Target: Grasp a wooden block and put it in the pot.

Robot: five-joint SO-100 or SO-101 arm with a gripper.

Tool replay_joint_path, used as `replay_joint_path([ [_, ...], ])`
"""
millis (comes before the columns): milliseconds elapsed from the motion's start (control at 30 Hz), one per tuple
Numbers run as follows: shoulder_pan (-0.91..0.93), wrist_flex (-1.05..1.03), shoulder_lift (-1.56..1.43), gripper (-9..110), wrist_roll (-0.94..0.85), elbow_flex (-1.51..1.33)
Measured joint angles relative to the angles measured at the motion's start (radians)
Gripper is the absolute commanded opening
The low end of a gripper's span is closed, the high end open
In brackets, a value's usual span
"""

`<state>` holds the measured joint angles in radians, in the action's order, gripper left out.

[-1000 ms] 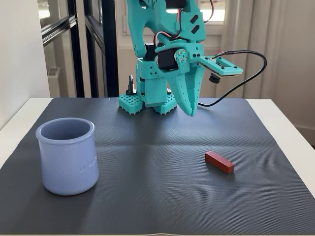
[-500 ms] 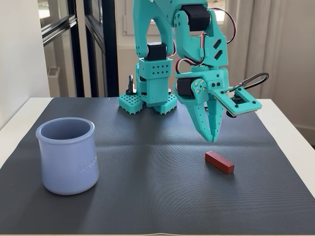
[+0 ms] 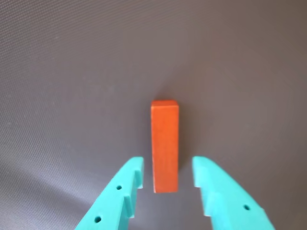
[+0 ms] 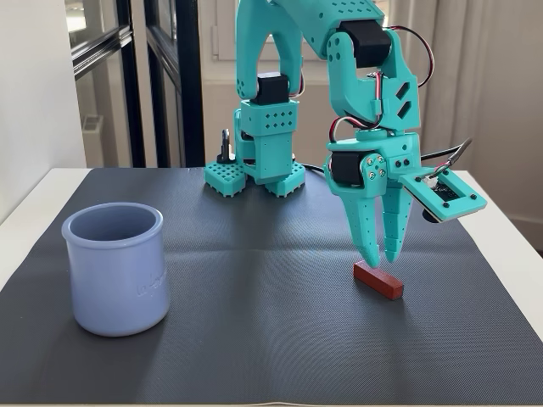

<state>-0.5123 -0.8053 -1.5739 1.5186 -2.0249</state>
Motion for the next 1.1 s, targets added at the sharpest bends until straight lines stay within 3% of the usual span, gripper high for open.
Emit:
replay_joint_path([
  [1100, -0.015, 0.078, 0.161, 17, 0.081, 0.064],
])
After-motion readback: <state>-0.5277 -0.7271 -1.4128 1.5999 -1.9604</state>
